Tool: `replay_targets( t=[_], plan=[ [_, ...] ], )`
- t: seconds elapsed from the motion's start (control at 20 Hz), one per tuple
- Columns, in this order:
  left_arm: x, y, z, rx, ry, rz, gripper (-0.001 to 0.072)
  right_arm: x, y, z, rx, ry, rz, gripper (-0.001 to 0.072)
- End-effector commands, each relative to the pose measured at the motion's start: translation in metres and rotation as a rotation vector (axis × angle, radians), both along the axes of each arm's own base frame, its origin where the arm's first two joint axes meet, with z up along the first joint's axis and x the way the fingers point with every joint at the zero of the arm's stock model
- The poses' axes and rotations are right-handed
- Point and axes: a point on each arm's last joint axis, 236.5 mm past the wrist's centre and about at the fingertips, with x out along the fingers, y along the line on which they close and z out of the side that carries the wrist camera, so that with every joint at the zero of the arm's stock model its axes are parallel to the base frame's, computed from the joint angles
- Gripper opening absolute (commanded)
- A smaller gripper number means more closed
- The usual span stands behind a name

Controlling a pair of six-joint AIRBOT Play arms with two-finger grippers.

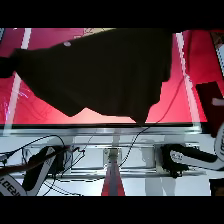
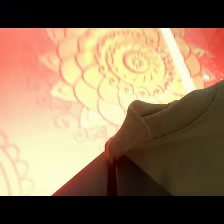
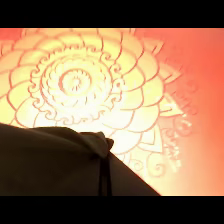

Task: Fold the clothes and pants, and hang the long-sleeved shirts on hangers.

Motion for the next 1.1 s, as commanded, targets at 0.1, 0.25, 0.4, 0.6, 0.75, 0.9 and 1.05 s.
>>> replay_targets(
  t=[0.1, 0.25, 0.4, 0.6, 0.75, 0.9, 1.05],
  plan=[
    [0.048, 0.001, -0.145, 0.014, 0.143, -0.018, 0.0015, 0.101, 0.009, -0.127, 0.047, 0.054, -0.072, 0.0013],
    [0.090, -0.007, -0.180, 0.010, 0.137, 0.042, 0.0015, 0.124, 0.001, -0.135, 0.060, -0.009, -0.121, 0.0275],
    [0.113, -0.005, -0.194, 0.034, 0.104, 0.107, 0.0015, 0.105, -0.034, -0.149, -0.045, 0.104, -0.134, 0.0464],
    [0.111, -0.008, -0.189, 0.033, 0.098, 0.096, 0.0015, -0.009, -0.098, -0.210, -0.101, 0.656, -0.127, 0.0168],
    [0.111, -0.009, -0.183, 0.034, 0.085, 0.094, 0.0015, -0.080, -0.080, -0.224, 0.196, 0.948, -0.053, 0.0162],
    [0.107, -0.014, -0.182, 0.025, 0.094, 0.072, 0.0015, -0.140, -0.057, -0.246, 0.331, 1.099, 0.012, 0.0162],
    [0.105, -0.017, -0.182, 0.021, 0.102, 0.061, 0.0015, -0.200, -0.029, -0.279, 0.363, 1.171, 0.078, 0.0162]
  ],
)
